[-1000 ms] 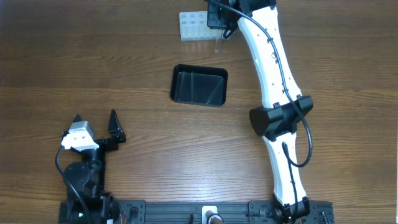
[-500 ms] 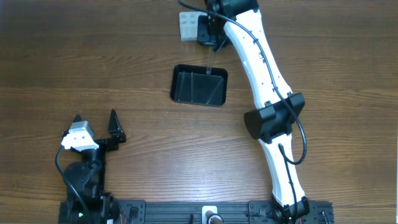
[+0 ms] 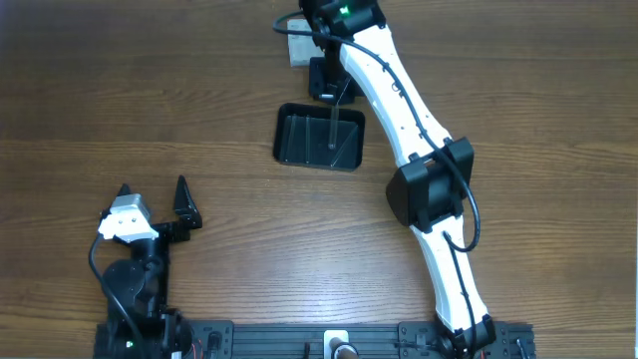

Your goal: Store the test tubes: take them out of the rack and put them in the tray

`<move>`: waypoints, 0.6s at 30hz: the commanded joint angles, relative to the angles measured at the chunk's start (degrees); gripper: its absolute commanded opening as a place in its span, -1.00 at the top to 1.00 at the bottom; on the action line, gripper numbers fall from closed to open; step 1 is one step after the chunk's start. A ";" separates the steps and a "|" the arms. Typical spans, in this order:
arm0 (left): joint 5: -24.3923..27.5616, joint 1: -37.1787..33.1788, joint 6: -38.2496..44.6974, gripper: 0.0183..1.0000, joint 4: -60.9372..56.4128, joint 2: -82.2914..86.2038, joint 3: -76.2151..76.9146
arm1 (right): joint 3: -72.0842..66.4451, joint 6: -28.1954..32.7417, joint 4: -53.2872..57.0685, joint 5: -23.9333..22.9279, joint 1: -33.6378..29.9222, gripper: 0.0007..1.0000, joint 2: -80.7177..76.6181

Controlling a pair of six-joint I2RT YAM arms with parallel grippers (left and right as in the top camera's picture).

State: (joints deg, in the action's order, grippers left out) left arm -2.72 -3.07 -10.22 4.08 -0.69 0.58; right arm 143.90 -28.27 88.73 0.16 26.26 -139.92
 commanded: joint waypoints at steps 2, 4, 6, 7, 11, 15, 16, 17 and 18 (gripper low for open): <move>0.74 -0.15 0.83 -1.00 0.04 0.37 -0.24 | -3.10 -0.48 -0.85 0.26 0.96 0.87 -0.13; 0.74 -0.15 0.83 -1.00 0.04 0.37 -0.24 | -4.04 -0.48 -1.31 0.28 1.16 0.88 -0.13; 0.74 -0.15 0.83 -1.00 0.04 0.37 -0.24 | -4.96 -0.48 -1.79 0.28 1.27 0.88 -0.13; 0.74 -0.15 0.83 -1.00 0.04 0.37 -0.24 | -5.35 -0.48 -2.05 0.28 1.27 0.88 -0.13; 0.74 -0.15 0.83 -1.00 0.04 0.37 -0.24 | -7.56 -0.44 -3.67 0.26 1.27 0.89 -0.13; 0.74 -0.15 0.83 -1.00 0.04 0.37 -0.24 | -9.25 -0.44 -5.25 0.48 1.27 0.89 -0.13; 0.74 -0.15 0.83 -0.99 0.04 0.37 -0.24 | -9.60 -0.44 -5.51 0.70 1.27 0.90 -0.13; 0.74 -0.15 0.83 -0.99 0.04 0.37 -0.24 | -10.01 -0.44 -5.75 0.90 1.27 0.90 -0.13; 0.74 -0.15 0.83 -1.00 0.04 0.37 -0.24 | -10.40 -0.44 -6.03 1.01 1.27 0.90 -0.13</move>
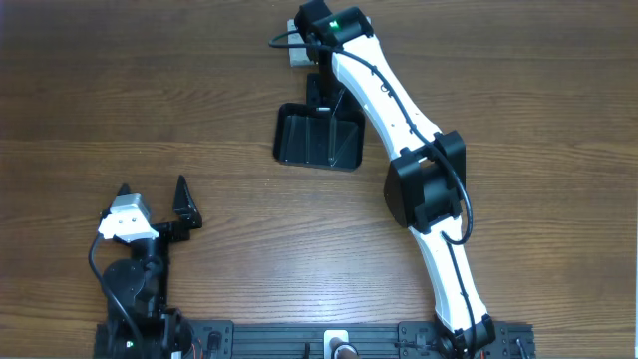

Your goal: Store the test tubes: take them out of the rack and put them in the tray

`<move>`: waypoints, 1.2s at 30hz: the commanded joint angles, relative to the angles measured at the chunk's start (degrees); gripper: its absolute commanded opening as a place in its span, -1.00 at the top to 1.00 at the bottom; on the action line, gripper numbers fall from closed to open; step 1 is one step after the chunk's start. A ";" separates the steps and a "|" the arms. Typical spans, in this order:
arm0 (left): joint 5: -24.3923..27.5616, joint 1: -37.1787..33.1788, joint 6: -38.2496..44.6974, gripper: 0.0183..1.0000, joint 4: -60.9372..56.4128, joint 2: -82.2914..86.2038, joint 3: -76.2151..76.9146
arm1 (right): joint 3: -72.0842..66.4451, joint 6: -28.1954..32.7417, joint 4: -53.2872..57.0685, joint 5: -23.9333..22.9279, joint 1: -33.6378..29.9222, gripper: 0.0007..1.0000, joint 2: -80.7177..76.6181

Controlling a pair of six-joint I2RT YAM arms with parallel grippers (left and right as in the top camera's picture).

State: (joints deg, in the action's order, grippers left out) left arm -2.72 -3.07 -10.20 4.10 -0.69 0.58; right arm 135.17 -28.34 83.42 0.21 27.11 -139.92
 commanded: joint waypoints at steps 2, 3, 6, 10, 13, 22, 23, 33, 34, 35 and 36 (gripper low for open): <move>0.74 -0.15 0.81 -1.00 0.02 0.37 -0.24 | -2.25 -0.37 -1.18 1.09 0.42 0.90 -0.13; 0.74 -0.15 0.81 -1.00 0.02 0.37 -0.24 | -2.67 -0.37 -1.60 1.09 0.42 0.90 -0.13; 0.74 -0.15 0.81 -0.99 0.02 0.37 -0.24 | -3.54 -0.37 -2.51 2.23 0.42 0.90 -0.15; 0.74 -0.15 0.81 -0.99 0.02 0.37 -0.24 | -4.04 -0.37 -3.52 3.19 0.42 0.90 -0.61; 0.74 -0.15 0.81 -1.00 0.02 0.37 -0.24 | -4.04 -0.37 -3.96 3.21 0.42 0.90 -1.31; 0.74 -0.15 0.81 -1.00 0.02 0.37 -0.24 | -4.04 -0.35 -4.17 3.19 0.42 0.89 -2.49; 0.74 -0.15 0.81 -0.99 0.02 0.37 -0.24 | -4.04 -0.35 -4.15 3.19 0.42 0.89 -2.54; 0.74 -0.15 0.81 -1.00 0.02 0.37 -0.24 | -4.04 -0.35 -4.37 3.19 0.48 0.67 -3.15; 0.74 -0.15 0.81 -1.00 0.02 0.37 -0.24 | -4.04 -0.37 -4.37 3.19 0.48 0.65 -3.15; 0.74 -0.15 0.81 -0.99 0.02 0.37 -0.24 | -4.04 -0.35 -4.37 3.19 0.46 0.59 -3.15; 0.74 -0.15 0.81 -0.99 0.02 0.37 -0.24 | -4.04 -0.35 -4.37 3.19 0.46 0.57 -3.15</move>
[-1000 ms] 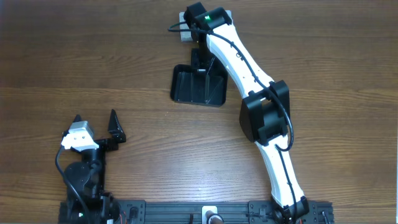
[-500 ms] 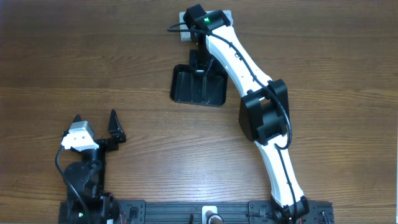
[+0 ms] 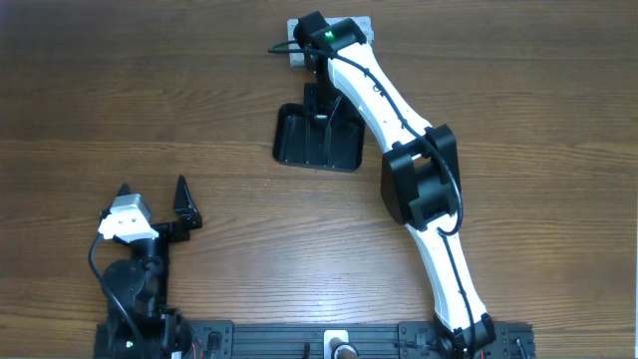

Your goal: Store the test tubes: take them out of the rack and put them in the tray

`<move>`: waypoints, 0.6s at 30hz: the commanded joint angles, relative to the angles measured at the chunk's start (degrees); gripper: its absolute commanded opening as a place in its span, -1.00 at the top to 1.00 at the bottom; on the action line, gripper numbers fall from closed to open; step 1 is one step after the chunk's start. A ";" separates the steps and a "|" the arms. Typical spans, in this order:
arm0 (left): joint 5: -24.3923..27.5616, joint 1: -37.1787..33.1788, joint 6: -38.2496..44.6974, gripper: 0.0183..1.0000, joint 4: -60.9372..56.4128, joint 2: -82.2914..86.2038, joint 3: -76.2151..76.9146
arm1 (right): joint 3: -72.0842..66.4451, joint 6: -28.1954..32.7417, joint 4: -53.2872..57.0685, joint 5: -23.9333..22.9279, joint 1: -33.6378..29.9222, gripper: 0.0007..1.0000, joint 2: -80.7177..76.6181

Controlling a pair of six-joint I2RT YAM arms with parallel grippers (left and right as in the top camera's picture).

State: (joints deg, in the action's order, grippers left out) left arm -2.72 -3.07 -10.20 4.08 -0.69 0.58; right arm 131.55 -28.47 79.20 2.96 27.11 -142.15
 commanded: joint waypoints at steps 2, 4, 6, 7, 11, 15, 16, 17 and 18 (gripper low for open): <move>0.74 -0.15 0.81 -1.00 0.04 0.37 -0.24 | -0.42 -0.20 -0.24 0.44 0.46 0.46 -0.92; 0.74 -0.15 0.81 -1.00 0.04 0.37 -0.24 | -0.28 -0.17 -0.37 0.44 0.48 0.28 -0.85; 0.74 -0.15 0.81 -0.99 0.04 0.37 -0.24 | -0.17 0.33 -0.37 0.44 0.46 0.16 -0.55; 0.74 -0.15 0.81 -0.99 0.04 0.37 -0.24 | -0.07 0.83 -0.33 0.48 0.46 0.09 -0.02; 0.74 -0.15 0.81 -1.00 0.04 0.37 -0.24 | 0.15 2.01 0.44 1.20 0.04 -0.25 2.62; 0.74 -0.15 0.81 -1.00 0.04 0.37 -0.24 | 0.15 4.02 1.92 2.16 -0.59 -0.54 6.93; 0.74 -0.15 0.81 -1.00 0.04 0.37 -0.24 | 0.15 4.59 2.14 2.16 -0.72 -0.59 7.82; 0.74 -0.15 0.81 -0.99 0.04 0.37 -0.24 | 0.15 5.53 2.36 2.16 -0.87 -0.63 8.98; 0.74 -0.15 0.81 -1.00 0.04 0.37 -0.24 | 0.15 6.62 2.43 2.14 -1.05 -0.68 10.32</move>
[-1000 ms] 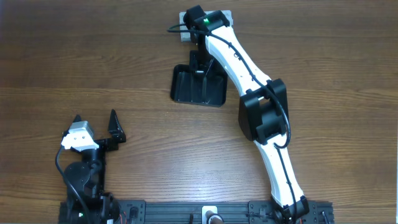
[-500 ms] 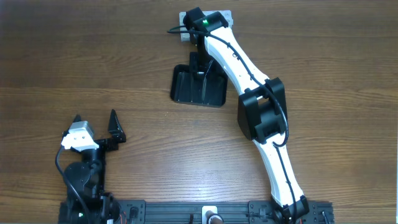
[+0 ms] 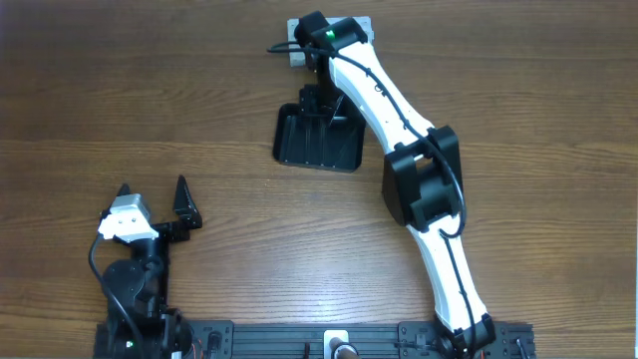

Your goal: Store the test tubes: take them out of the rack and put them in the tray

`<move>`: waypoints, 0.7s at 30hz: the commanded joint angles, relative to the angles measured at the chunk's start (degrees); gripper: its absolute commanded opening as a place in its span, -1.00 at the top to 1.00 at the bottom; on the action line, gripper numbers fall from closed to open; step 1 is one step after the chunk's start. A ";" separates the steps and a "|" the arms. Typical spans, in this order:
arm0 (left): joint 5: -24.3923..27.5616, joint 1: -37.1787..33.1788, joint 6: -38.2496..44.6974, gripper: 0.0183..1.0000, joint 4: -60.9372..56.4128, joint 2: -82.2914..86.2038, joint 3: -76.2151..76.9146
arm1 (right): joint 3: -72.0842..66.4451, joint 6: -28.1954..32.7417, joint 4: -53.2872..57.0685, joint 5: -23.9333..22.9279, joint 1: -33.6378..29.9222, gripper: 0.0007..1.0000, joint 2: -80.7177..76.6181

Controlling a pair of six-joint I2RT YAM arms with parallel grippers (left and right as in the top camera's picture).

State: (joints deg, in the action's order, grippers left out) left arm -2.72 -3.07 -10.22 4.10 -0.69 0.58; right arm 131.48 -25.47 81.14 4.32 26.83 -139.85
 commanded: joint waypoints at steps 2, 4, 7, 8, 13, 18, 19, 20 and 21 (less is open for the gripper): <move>0.74 -0.15 0.83 -1.00 0.02 0.37 -0.24 | 0.22 5.44 0.52 0.79 -1.01 -0.75 10.16; 0.74 -0.15 0.83 -1.00 0.02 0.37 -0.24 | 0.22 7.65 0.50 0.79 -1.31 -0.89 13.00; 0.74 -0.15 0.83 -0.99 0.02 0.37 -0.24 | 0.22 9.60 0.48 0.74 -1.70 -0.99 16.63; 0.74 -0.15 0.83 -1.00 0.02 0.37 -0.24 | 0.22 10.88 0.46 0.74 -1.79 -0.98 17.70; 0.74 -0.15 0.83 -1.00 0.02 0.37 -0.24 | 0.20 16.39 0.50 -1.92 -2.34 -0.98 22.73; 0.74 -0.15 0.83 -1.00 0.02 0.37 -0.24 | 0.20 16.63 0.72 -7.17 -2.95 -0.99 27.19; 0.74 -0.15 0.83 -1.00 0.02 0.37 -0.24 | 0.20 16.83 0.85 -8.13 -3.21 -0.99 28.24; 0.74 -0.15 0.83 -1.00 0.02 0.37 -0.24 | 0.17 17.29 0.94 -8.72 -3.39 -0.98 29.00; 0.74 -0.15 0.83 -1.00 0.02 0.37 -0.24 | 0.17 18.23 0.96 -9.07 -3.65 -0.99 29.83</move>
State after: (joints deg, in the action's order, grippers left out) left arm -2.72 -3.07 -10.22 4.08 -0.69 0.58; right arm 131.44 -9.82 82.02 -0.67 24.23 -113.93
